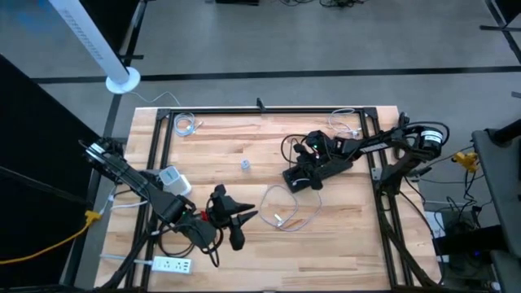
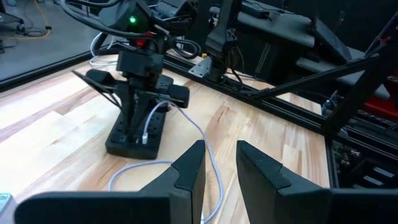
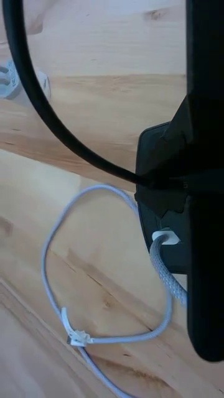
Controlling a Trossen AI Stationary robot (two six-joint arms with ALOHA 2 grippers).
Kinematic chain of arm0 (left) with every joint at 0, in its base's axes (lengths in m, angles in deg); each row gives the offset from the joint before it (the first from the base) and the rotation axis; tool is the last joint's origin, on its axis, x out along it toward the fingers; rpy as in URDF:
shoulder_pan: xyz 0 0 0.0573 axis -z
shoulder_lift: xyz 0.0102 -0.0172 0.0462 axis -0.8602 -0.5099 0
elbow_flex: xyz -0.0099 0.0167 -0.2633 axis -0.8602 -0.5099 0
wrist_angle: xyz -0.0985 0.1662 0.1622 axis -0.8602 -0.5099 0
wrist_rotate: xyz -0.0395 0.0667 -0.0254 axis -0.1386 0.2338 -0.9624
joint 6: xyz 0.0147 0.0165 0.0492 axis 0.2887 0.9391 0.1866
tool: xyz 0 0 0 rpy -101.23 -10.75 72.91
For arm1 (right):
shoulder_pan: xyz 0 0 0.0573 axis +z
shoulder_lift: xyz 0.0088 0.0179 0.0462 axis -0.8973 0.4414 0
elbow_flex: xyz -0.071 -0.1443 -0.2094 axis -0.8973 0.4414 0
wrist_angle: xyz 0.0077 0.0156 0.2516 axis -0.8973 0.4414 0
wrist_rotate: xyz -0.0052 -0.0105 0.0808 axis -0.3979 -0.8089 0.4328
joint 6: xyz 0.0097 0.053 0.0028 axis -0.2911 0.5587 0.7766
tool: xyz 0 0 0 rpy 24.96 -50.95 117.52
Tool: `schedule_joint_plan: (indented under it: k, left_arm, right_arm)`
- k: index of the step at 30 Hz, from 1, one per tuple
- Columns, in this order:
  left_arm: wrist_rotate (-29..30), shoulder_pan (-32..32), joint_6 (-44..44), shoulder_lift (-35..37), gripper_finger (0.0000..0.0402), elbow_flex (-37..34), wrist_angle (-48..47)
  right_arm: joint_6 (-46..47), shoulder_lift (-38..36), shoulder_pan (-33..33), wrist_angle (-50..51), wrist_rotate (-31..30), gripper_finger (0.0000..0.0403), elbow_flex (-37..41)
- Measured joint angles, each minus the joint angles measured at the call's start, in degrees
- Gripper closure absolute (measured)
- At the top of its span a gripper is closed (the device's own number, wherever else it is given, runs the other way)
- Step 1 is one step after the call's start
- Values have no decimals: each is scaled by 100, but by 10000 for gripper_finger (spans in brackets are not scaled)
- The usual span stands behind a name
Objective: Insert USB
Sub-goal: Insert the right black charger cable into the black outlet extension, then insert the top white charger cable into the white charger adapter
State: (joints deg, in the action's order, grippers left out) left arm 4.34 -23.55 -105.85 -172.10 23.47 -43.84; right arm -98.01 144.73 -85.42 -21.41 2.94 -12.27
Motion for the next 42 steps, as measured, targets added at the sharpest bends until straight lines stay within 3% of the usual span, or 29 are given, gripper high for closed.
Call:
schedule_joint_plan:
  k: [11,23,33,35,38,42]
  left_arm:
    - [-98,2,32,15,336,0,-4]
    - [-108,2,66,254,336,0,-155]
    - [-314,-126,-276,646,336,0,-906]
    - [-580,-289,-552,810,336,0,-1334]
    - [-1444,-709,-901,1038,336,0,-2115]
    - [-2424,-1459,-816,1186,336,1,-2761]
  right_arm:
    - [-56,-254,29,143,-250,388,37]
    - [-176,-660,36,700,-468,227,68]
    - [-211,-1893,38,1456,-1028,183,-17]
    - [-175,-2263,38,1763,-1149,181,-101]
    - [144,-2784,38,2152,-1236,182,-256]
    - [502,-3394,38,2532,-1250,184,-460]
